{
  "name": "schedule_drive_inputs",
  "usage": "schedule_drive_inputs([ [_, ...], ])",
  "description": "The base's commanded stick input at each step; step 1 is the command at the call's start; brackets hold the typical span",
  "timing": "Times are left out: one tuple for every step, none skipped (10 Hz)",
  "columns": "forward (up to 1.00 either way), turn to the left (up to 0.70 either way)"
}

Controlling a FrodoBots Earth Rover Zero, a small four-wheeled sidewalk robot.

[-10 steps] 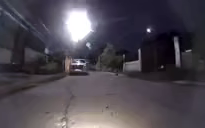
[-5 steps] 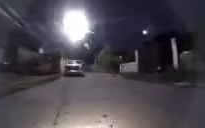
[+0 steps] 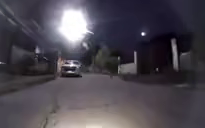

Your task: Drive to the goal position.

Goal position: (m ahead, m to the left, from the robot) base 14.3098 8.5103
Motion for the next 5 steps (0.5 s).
schedule_drive_inputs([
  [0.5,0.0],
  [0.5,-0.5],
  [0.5,-0.5],
  [0.5,-0.37],
  [0.5,-0.04],
])
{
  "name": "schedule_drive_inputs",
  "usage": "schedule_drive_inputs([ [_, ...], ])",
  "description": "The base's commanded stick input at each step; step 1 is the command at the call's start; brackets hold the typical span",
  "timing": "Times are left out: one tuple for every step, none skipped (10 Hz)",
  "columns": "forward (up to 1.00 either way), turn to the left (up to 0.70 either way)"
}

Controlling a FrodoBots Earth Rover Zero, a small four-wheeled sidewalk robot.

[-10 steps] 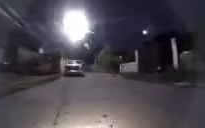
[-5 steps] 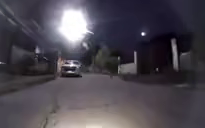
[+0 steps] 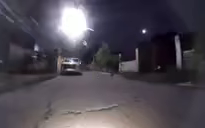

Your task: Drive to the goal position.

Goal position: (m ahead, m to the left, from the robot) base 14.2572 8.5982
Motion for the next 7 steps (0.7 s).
schedule_drive_inputs([
  [0.5,0.0],
  [0.5,0.0],
  [0.5,0.0],
  [0.5,0.0],
  [0.5,0.0],
  [0.5,0.0],
  [0.5,0.0],
])
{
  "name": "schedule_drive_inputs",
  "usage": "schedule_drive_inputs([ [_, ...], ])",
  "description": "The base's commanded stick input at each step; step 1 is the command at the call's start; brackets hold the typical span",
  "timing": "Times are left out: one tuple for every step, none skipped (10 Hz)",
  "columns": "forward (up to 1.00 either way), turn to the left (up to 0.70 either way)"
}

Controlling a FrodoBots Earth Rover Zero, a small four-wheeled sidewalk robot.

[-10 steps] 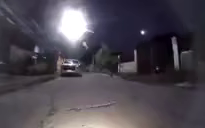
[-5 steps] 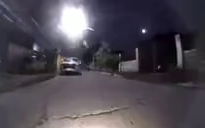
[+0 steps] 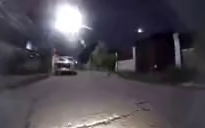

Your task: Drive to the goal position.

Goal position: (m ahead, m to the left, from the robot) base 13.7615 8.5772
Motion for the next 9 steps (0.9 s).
schedule_drive_inputs([
  [0.5,0.0],
  [0.5,0.0],
  [0.5,0.0],
  [0.5,0.0],
  [0.5,0.0],
  [0.5,0.0],
  [0.5,0.0],
  [0.5,0.0],
  [0.5,0.0],
])
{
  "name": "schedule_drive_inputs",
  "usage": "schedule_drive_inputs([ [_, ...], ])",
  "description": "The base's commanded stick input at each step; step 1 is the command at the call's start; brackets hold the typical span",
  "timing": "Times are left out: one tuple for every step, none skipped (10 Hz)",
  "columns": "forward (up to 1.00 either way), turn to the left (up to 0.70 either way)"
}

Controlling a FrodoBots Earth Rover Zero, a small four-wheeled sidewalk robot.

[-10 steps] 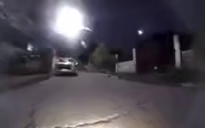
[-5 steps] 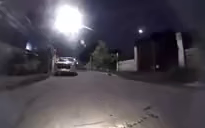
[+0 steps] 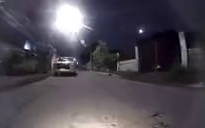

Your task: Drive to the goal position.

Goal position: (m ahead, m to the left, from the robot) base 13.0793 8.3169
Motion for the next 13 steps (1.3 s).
schedule_drive_inputs([
  [0.5,0.0],
  [0.5,0.0],
  [0.5,0.0],
  [0.5,0.0],
  [0.5,0.0],
  [0.5,0.0],
  [0.5,0.0],
  [0.5,0.0],
  [0.5,0.0],
  [0.5,0.0],
  [0.5,0.0],
  [0.5,0.0],
  [0.5,0.0],
])
